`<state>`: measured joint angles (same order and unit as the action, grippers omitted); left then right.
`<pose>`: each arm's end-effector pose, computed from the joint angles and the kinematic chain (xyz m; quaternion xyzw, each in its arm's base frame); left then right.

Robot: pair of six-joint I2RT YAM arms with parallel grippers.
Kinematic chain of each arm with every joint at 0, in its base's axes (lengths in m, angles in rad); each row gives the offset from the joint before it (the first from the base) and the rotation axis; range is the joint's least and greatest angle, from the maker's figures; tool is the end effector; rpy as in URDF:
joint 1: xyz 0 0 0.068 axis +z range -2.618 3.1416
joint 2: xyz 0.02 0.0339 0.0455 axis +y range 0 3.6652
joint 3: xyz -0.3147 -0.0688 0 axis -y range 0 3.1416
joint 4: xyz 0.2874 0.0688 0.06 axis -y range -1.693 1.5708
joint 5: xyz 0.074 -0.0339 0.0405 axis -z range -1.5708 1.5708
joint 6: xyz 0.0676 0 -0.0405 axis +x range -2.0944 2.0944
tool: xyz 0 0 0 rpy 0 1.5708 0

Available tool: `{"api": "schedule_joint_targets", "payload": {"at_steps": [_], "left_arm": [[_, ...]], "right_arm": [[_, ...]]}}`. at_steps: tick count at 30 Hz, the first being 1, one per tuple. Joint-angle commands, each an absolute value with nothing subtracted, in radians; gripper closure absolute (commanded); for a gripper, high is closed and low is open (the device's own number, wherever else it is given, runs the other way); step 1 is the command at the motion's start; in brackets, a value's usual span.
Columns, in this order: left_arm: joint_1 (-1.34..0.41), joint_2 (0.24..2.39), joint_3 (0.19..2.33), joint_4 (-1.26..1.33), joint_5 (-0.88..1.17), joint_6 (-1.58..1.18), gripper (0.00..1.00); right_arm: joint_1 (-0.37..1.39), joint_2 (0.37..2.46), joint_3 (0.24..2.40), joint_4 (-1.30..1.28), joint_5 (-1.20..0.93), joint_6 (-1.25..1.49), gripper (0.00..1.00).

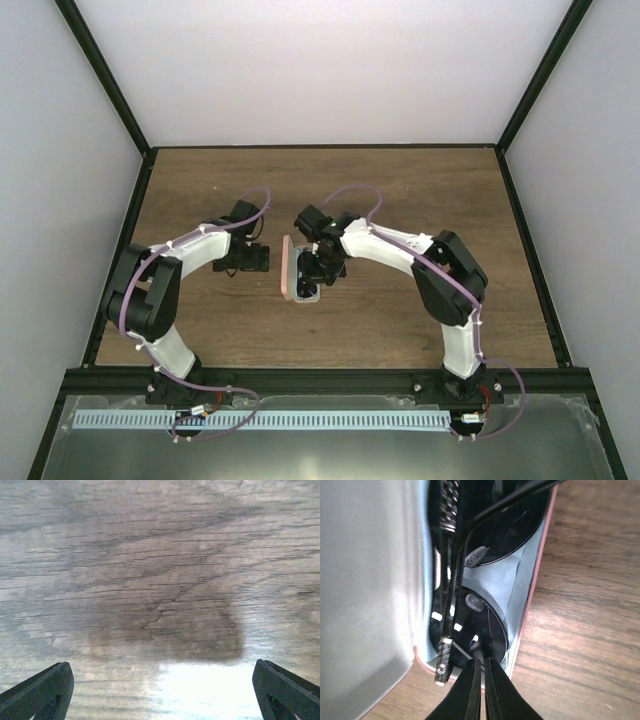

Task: Organize the sunglasses
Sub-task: Adjust the sunglasses in the sunglasses case, then close the sunglasses case at the center of the board.

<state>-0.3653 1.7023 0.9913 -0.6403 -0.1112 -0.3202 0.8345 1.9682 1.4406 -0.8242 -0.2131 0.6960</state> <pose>0.3286 -0.1176 0.1456 0.0163 0.9923 0.0153 0.1216 0.2921 0.3436 0.1741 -0.0800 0.9852 0.1515 0.0051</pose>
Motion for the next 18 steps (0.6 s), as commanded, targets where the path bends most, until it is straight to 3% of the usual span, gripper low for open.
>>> {"api": "schedule_joint_targets", "payload": {"at_steps": [1, 7, 18], "left_arm": [[-0.367, 1.63, 1.023, -0.681, -0.123, -0.317, 0.0], [-0.378, 1.631, 1.047, -0.708, -0.121, -0.313, 0.01], [-0.49, 1.672, 1.08, -0.723, -0.119, -0.38, 0.02]], "right_arm": [[0.815, 1.839, 1.426, -0.856, -0.107, 0.735, 0.96], [0.684, 1.744, 1.288, -0.771, -0.132, 0.755, 0.93], [0.663, 1.886, 1.309, -0.678, -0.171, 0.722, 0.96]]}}
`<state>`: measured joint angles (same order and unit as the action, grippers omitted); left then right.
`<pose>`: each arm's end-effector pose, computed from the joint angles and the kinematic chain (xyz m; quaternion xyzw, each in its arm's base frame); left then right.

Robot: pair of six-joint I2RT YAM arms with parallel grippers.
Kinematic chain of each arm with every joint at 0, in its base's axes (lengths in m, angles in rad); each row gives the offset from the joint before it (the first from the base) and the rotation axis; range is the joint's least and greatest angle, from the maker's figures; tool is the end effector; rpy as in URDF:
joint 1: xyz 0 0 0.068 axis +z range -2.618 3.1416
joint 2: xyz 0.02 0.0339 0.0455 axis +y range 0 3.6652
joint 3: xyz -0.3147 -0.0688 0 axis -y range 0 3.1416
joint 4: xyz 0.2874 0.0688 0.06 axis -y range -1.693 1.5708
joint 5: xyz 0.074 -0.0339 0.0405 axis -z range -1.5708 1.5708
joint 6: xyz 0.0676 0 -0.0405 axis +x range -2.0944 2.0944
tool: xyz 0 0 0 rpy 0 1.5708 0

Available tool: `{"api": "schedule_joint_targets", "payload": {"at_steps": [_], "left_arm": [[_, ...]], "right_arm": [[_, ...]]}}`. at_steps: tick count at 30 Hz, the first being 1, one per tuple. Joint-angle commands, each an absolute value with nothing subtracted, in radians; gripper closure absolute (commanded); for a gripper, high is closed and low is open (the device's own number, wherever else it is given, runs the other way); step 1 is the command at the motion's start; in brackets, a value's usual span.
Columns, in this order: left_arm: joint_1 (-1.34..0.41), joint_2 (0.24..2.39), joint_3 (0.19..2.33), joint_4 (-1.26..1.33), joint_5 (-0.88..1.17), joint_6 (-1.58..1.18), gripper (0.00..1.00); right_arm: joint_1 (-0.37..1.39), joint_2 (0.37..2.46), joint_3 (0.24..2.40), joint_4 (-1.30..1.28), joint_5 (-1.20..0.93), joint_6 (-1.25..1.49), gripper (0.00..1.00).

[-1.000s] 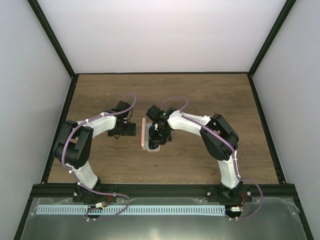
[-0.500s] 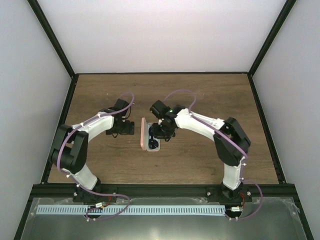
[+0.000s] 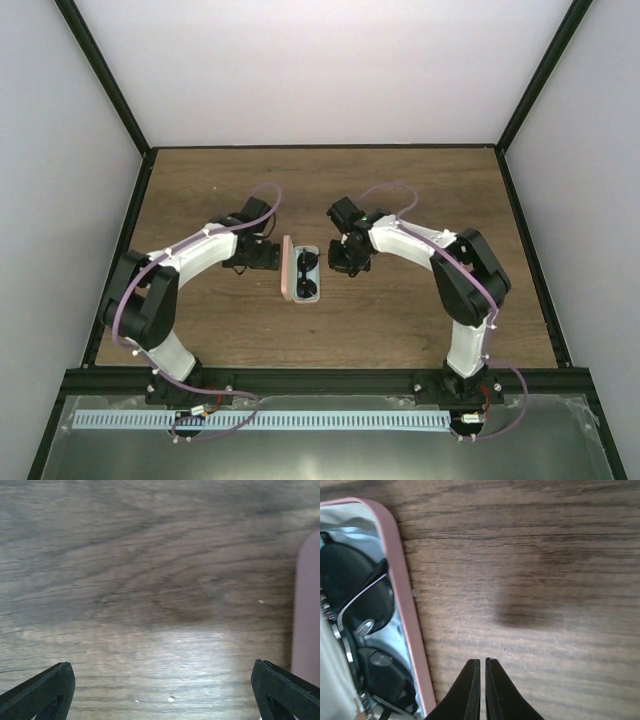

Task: Organize the sunglasses
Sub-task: Close the sunglasses case at the center of the board.

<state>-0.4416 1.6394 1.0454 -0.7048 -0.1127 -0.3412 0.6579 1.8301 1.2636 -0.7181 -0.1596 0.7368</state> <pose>0.3208 -0.1432 0.1803 0.0420 0.9883 -0.0001 0.1464 0.3219 0.2623 0.1790 0.0276 0.9863 0.1518 0.0583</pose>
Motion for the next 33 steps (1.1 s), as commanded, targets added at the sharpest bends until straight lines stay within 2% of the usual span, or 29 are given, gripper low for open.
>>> {"api": "schedule_joint_targets", "payload": {"at_steps": [1, 20, 33], "left_arm": [[-0.498, 1.679, 1.084, -0.724, -0.122, -0.386, 0.02], [-0.609, 1.843, 1.235, -0.771, -0.143, -0.425, 0.01], [-0.709, 1.964, 1.325, -0.798, -0.113, -0.426, 0.01]], "right_arm": [[0.663, 1.895, 1.312, -0.67, -0.182, 0.721, 0.96], [0.665, 2.011, 1.334, -0.567, -0.369, 0.716, 0.97], [0.629, 1.962, 1.24, -0.476, -0.455, 0.721, 0.97]]}}
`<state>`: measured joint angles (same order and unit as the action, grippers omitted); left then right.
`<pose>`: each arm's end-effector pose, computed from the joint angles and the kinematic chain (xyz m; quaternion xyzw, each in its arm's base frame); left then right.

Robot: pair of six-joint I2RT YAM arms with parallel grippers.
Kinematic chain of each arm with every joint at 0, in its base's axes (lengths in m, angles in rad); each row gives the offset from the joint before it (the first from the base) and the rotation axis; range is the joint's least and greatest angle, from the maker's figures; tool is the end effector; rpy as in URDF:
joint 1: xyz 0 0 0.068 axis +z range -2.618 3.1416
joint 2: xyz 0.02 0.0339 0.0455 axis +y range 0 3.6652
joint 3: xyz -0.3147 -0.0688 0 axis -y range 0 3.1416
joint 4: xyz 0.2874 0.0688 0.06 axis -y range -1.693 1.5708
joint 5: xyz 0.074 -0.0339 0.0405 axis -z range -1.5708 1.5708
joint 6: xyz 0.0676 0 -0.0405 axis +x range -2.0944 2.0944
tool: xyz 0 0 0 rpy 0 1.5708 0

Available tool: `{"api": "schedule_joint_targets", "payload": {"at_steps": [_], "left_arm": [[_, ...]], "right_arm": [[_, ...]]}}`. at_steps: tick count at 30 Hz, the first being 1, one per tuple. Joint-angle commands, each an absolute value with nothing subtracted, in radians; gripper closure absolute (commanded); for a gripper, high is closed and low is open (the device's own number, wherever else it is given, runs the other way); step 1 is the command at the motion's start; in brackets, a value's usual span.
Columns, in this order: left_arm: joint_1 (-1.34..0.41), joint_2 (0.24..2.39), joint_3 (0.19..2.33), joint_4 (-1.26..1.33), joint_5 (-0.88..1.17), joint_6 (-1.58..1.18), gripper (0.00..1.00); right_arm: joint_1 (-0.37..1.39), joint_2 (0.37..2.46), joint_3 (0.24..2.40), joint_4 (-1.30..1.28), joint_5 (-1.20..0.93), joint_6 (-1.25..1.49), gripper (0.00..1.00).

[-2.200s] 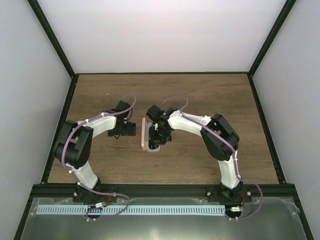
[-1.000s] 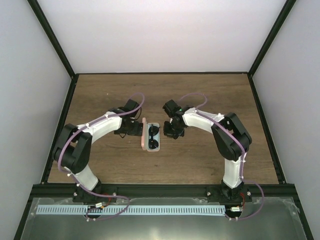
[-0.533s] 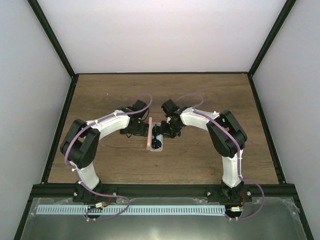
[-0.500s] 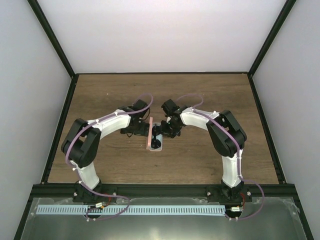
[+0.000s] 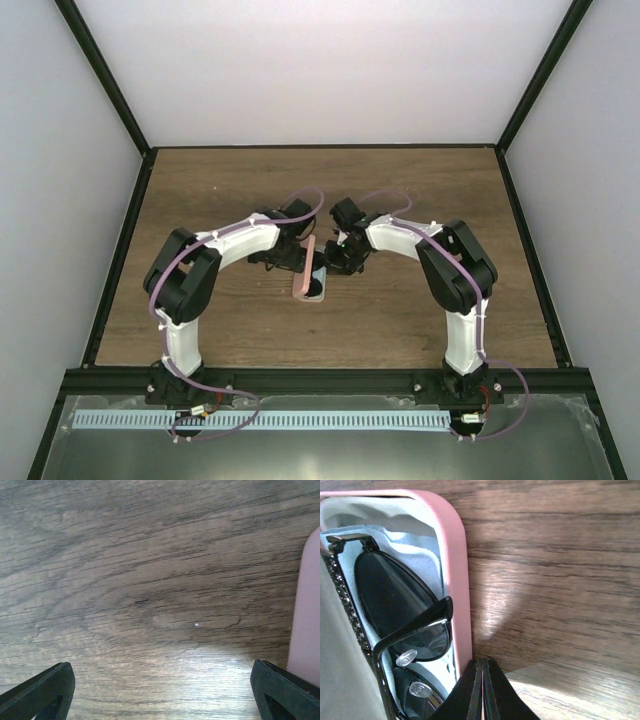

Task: Organize the sunglasses
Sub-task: Close the sunglasses case at the center of the board.

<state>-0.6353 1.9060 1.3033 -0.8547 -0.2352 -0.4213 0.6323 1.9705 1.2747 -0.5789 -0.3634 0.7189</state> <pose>0.3394 -0.2307 0.1584 0.0993 0.9865 0.0728 0.1076 0.3420 0.2803 0.1340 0.0155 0.9730 0.2302 0.0014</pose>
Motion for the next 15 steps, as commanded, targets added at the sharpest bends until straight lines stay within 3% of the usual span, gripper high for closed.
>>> {"api": "schedule_joint_targets", "payload": {"at_steps": [1, 15], "left_arm": [[-0.717, 1.972, 1.333, -0.801, -0.109, -0.427, 0.01], [-0.822, 2.025, 1.436, -0.891, -0.172, -0.427, 0.01]], "right_arm": [[0.63, 1.965, 1.235, -0.472, -0.465, 0.72, 0.97], [0.627, 2.011, 1.201, -0.401, -0.569, 0.73, 0.96]]}}
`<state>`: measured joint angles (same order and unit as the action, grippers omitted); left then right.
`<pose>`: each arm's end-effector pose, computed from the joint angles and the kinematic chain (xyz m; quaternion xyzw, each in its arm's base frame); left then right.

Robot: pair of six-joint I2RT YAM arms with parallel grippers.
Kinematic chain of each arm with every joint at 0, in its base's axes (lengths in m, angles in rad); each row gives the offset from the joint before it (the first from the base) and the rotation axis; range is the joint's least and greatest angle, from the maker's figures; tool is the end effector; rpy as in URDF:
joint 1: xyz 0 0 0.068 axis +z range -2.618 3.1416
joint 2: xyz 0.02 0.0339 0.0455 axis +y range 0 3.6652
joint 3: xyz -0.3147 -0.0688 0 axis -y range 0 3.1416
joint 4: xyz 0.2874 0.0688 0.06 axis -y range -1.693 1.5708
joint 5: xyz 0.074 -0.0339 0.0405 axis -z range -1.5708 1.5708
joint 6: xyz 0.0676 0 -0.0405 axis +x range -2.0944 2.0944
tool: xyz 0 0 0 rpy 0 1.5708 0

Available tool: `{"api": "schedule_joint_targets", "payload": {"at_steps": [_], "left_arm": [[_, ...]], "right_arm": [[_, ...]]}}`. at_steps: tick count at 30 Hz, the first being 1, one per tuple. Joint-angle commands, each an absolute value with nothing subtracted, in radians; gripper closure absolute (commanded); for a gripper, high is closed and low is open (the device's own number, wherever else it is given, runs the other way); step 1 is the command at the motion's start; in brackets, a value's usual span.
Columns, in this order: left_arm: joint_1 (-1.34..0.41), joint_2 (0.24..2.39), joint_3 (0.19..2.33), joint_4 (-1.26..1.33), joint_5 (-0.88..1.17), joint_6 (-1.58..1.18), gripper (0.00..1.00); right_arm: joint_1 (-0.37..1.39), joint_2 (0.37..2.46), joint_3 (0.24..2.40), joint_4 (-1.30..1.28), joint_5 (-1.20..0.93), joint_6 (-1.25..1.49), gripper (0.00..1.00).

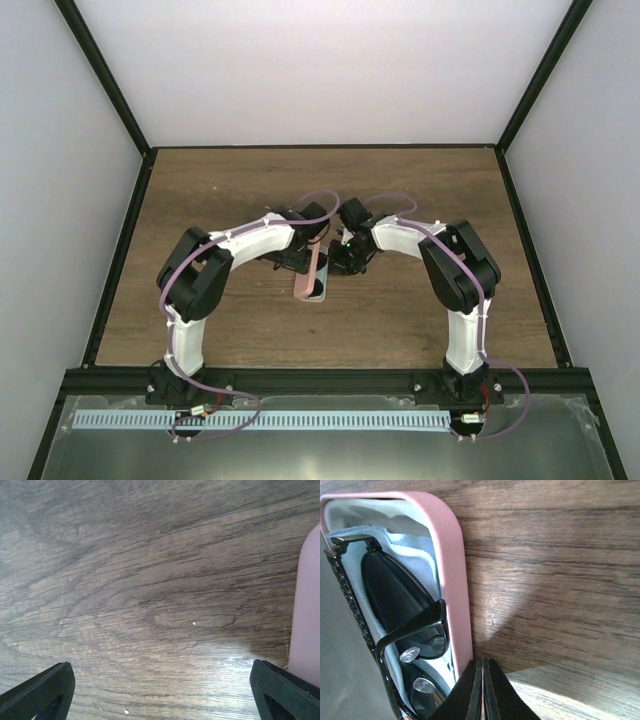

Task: Organize the sunglasses
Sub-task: Close the sunglasses case at the center of the board.

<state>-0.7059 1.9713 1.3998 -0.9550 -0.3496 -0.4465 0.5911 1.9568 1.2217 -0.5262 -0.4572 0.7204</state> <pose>0.3369 -0.2568 0.1609 0.1235 0.9767 0.1339 0.1130 0.3428 0.2660 0.1285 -0.0273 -0.9626 -0.2690 0.0175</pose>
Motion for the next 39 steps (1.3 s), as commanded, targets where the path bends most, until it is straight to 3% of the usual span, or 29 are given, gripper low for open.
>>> {"api": "schedule_joint_targets", "payload": {"at_steps": [1, 11, 21, 26, 35, 37, 39], "left_arm": [[-0.832, 2.034, 1.445, -0.901, -0.187, -0.424, 0.01], [-0.877, 2.063, 1.462, -0.922, -0.226, -0.437, 0.01], [-0.787, 1.873, 1.37, -0.834, -0.247, -0.52, 0.01], [-0.706, 1.757, 1.314, -0.75, -0.163, -0.553, 0.02], [-0.558, 1.651, 1.208, -0.77, -0.125, -0.566, 0.02], [-0.503, 1.601, 1.152, -0.75, -0.088, -0.572, 0.02], [-0.448, 1.546, 1.099, -0.729, -0.051, -0.573, 0.02]], "right_arm": [[0.627, 2.013, 1.201, -0.4, -0.573, 0.729, 0.96], [0.602, 1.986, 1.183, -0.428, -0.546, 0.693, 0.96], [0.583, 1.803, 1.189, -0.553, -0.36, 0.652, 0.89], [0.587, 1.76, 1.254, -0.626, -0.263, 0.656, 0.72], [0.726, 1.852, 1.416, -0.763, -0.082, 0.663, 0.1], [0.764, 1.893, 1.449, -0.789, -0.051, 0.677, 0.01], [0.791, 1.934, 1.478, -0.816, -0.032, 0.696, 0.0]]}}
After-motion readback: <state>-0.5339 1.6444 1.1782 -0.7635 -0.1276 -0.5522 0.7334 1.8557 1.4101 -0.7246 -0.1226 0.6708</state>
